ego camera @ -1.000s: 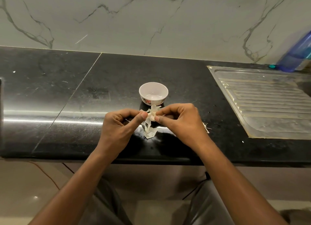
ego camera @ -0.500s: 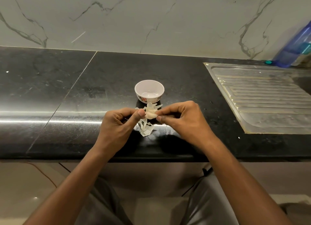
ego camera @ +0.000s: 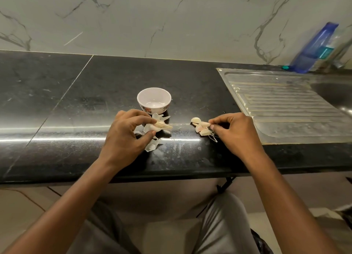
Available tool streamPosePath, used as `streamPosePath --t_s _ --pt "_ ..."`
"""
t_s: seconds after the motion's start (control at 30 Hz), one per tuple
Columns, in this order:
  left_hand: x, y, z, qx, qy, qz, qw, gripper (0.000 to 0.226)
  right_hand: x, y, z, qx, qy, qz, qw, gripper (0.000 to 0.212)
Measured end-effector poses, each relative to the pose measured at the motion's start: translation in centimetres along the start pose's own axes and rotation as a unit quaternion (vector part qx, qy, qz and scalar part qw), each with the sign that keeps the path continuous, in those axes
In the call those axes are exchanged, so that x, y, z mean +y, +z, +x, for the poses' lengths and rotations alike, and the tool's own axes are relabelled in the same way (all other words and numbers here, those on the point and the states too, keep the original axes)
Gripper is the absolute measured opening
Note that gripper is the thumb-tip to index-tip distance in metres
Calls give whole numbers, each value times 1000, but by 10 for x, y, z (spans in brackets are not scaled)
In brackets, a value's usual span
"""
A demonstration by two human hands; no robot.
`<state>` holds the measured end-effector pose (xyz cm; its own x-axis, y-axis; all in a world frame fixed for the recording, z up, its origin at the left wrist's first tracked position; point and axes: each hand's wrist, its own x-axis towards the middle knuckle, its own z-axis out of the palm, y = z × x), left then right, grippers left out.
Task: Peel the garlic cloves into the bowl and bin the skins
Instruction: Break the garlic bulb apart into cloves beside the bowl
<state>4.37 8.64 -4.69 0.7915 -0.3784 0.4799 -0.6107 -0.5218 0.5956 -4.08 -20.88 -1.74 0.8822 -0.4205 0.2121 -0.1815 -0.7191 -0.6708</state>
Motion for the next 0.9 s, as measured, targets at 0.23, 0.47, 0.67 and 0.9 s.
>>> streamPosePath --t_s 0.23,0.47,0.67,0.9 --pt "-2 3 3 -36 -20 13 999 40 2 3 1 -10 -8 -34 999 21" --pt "-5 4 3 -35 -9 13 999 34 -26 5 -4 -1 -81 -17 997 25" --pt "-2 3 1 -20 4 2 1000 31 -61 34 -12 -79 -208 11 975 25" --pt "1 -2 -4 -39 16 -31 999 26 -74 59 -9 -95 -302 -59 947 29"
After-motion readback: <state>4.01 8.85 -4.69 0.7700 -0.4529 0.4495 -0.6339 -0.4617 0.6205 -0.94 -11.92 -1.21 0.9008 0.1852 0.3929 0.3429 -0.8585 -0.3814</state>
